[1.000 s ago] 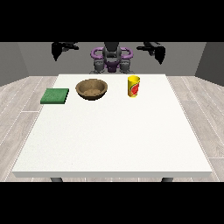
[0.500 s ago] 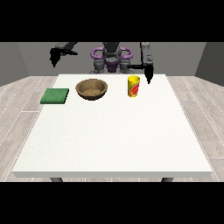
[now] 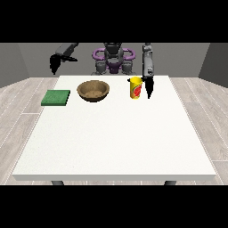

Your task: Pick the cup and pour the ball into the bowl, then pick the bowl and place it on the pad

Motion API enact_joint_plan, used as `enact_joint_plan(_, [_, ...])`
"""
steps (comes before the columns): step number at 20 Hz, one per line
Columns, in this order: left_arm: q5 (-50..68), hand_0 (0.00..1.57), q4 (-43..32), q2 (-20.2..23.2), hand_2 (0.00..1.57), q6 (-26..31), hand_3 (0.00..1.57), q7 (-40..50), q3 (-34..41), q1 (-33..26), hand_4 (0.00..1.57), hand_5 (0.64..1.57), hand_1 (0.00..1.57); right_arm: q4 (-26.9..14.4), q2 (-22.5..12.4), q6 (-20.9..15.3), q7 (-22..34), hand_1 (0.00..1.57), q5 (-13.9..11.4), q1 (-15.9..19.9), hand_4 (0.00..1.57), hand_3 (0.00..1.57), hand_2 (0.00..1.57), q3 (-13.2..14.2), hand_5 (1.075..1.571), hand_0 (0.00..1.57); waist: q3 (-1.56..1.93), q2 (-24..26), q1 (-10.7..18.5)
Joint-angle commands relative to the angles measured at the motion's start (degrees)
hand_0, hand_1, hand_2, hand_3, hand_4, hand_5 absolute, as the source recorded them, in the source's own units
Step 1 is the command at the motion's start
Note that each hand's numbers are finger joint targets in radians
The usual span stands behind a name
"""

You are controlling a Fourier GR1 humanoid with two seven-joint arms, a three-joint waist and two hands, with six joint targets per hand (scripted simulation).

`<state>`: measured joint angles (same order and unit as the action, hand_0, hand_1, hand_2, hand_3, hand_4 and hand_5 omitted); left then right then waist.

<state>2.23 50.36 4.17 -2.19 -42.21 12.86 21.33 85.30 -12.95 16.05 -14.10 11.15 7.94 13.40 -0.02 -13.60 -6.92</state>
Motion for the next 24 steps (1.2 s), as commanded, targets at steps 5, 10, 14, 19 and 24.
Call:
enact_joint_plan(5, [0.5, 0.00, -13.0, 0.6, 0.00, -1.5, 0.00, -7.0, 2.0, 6.3, 0.00, 1.521, 0.00, -2.9, 1.3, 1.3, -5.5, 0.00, -2.8, -1.2, 0.00, 0.00, 0.00, -1.8, 1.571, 0.00, -0.01, -0.8, -1.0])
enact_joint_plan(10, [0.1, 0.00, -18.1, 1.8, 0.00, -3.6, 0.00, -8.6, 2.5, 9.5, 0.00, 1.559, 0.00, -4.0, -0.1, 0.9, -3.3, 0.00, -1.1, 0.9, 0.00, 0.00, 0.00, 0.4, 1.571, 0.00, -0.01, -0.7, -1.4])
enact_joint_plan(14, [-8.8, 1.29, -15.9, -1.8, 1.57, -18.7, 1.57, -13.9, -2.2, 3.6, 1.40, 1.268, 1.29, -6.6, -4.1, 4.3, -3.5, 0.00, 1.3, 2.0, 0.00, 0.00, 0.00, 3.4, 1.570, 0.00, 0.05, -1.2, -3.0])
enact_joint_plan(19, [-10.0, 1.32, -16.6, -2.4, 1.57, -22.5, 1.57, -12.1, -1.9, 5.1, 1.48, 1.252, 1.32, -5.2, -5.7, 5.8, -0.8, 0.00, 2.7, 3.5, 0.00, 0.00, 0.00, 3.4, 1.570, 0.00, 0.00, -1.4, -4.2])
enact_joint_plan(24, [-16.5, 1.34, -13.8, 0.7, 1.57, -22.7, 1.57, 0.8, -8.4, 4.1, 1.53, 1.304, 1.34, -12.6, -6.6, 4.6, 3.2, 0.00, 2.0, 1.2, 0.00, 0.00, 0.00, 4.8, 1.570, 0.00, 0.14, 12.0, 1.2])
